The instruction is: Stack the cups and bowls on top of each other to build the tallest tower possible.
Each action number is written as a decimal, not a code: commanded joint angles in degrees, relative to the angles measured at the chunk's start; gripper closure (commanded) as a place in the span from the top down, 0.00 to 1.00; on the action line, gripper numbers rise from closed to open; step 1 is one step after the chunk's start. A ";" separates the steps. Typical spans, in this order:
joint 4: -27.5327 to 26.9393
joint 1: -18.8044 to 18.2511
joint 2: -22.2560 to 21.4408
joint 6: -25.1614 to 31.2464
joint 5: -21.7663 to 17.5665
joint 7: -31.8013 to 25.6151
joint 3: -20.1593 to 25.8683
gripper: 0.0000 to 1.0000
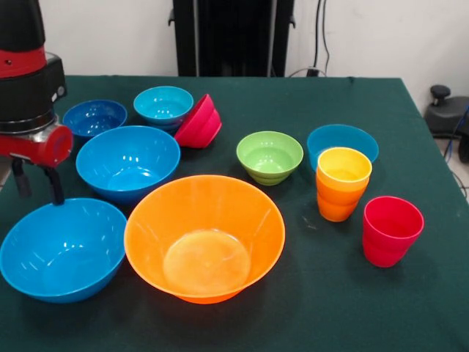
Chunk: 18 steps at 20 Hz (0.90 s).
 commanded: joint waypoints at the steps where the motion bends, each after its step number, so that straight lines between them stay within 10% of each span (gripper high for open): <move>1: -1.92 2.83 3.93 4.05 0.48 -7.88 1.44 1.00; 18: -3.67 3.98 6.10 1.28 -2.22 -7.63 -0.19 1.00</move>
